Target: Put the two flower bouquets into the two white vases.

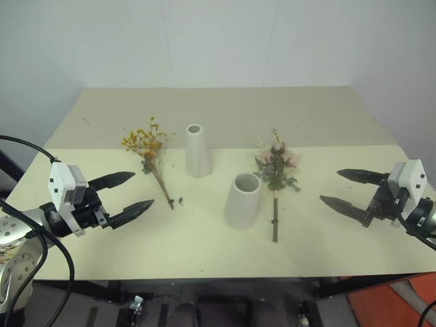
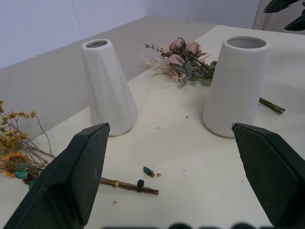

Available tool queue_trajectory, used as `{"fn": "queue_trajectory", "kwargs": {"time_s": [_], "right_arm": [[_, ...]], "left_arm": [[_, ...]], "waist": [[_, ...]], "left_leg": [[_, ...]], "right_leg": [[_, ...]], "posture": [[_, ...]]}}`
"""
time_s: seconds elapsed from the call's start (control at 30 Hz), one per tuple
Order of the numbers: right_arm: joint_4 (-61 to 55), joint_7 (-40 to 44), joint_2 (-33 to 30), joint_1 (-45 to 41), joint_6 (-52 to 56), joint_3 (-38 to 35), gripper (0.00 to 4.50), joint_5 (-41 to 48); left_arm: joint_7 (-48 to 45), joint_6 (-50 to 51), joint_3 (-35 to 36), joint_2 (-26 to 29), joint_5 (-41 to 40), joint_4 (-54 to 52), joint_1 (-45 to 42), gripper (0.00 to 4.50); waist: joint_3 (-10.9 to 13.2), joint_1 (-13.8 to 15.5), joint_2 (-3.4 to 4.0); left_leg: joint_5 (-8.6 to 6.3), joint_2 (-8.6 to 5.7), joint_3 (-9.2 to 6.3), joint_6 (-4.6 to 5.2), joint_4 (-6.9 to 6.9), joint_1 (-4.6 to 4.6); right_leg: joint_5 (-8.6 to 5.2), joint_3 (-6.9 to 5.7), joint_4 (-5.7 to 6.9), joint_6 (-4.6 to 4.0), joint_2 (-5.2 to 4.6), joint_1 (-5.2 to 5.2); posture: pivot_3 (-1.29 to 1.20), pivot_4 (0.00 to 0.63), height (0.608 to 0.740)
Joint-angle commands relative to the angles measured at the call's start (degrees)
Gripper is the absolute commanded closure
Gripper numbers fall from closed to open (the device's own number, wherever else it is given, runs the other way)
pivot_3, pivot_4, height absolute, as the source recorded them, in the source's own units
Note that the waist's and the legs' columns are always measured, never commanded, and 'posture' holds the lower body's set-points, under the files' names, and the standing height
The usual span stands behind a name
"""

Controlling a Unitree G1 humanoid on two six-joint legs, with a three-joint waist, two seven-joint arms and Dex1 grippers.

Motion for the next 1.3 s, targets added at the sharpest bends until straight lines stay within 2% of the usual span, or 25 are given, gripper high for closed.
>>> {"fn": "queue_trajectory", "kwargs": {"time_s": [0.03,0.53,0.63,0.83,0.97,1.13,1.3], "right_arm": [[-1.7,-0.4,0.0,0.1,-1.5,-2.4,0.20,0.2],[-2.3,-0.4,0.0,0.3,-1.8,-2.5,0.20,-0.1],[-2.4,-0.3,0.2,-0.4,-2.0,-2.0,0.20,0.1],[-2.0,-0.2,0.5,-2.8,-2.4,-0.6,0.20,-0.2],[-1.1,0.3,0.6,-4.5,-2.9,0.5,0.20,-0.7],[0.3,1.7,0.3,-8.5,-3.7,2.4,0.20,-0.8],[3.4,4.2,0.1,-13.9,-4.5,4.9,0.20,-1.6]], "left_arm": [[0.1,-0.5,0.4,0.7,-0.1,-0.7,-1.1,0.02],[2.4,0.0,-1.1,0.1,1.0,-0.1,-2.7,0.02],[9.0,6.2,-4.0,2.4,4.3,0.6,-6.0,0.02],[20.4,19.9,-8.8,2.4,5.4,1.1,-16.2,0.02],[30.2,33.8,-15.6,-0.5,8.0,5.8,-28.3,0.02],[37.3,48.7,-19.7,-6.3,9.7,11.9,-39.8,0.02],[42.0,53.7,-20.4,-11.9,13.5,20.7,-45.7,0.02]], "waist": [[0.0,0.0,0.00],[0.0,0.0,0.00],[0.0,0.0,0.00],[0.0,0.0,-0.02],[0.0,0.1,-0.04],[0.0,-0.2,-0.08],[0.0,-0.8,-0.08]], "left_leg": [[0.00,0.00,0.00,0.00,0.00,0.00],[0.00,0.00,0.02,0.00,0.02,0.03],[0.00,0.00,0.02,0.00,0.04,0.04],[0.00,-0.01,0.01,0.00,0.07,0.06],[0.00,-0.03,-0.02,0.00,0.10,0.07],[0.01,-0.08,-0.03,0.00,0.15,0.00],[0.01,-0.07,-0.04,-0.01,0.18,0.02]], "right_leg": [[0.00,0.00,0.00,0.00,0.00,0.00],[0.00,0.02,0.04,-0.01,0.01,0.01],[0.00,0.02,0.05,-0.01,0.01,0.02],[0.01,0.02,0.09,0.02,0.02,0.04],[0.03,0.01,0.14,0.05,0.02,0.05],[0.05,0.01,0.15,0.08,0.01,-0.01],[0.05,0.02,0.21,0.08,0.02,-0.03]], "posture": [[0.00,0.150,0.740],[0.00,0.150,0.740],[0.00,0.150,0.740],[0.00,0.150,0.740],[0.00,0.150,0.740],[0.00,0.150,0.740],[0.00,0.150,0.740]]}}
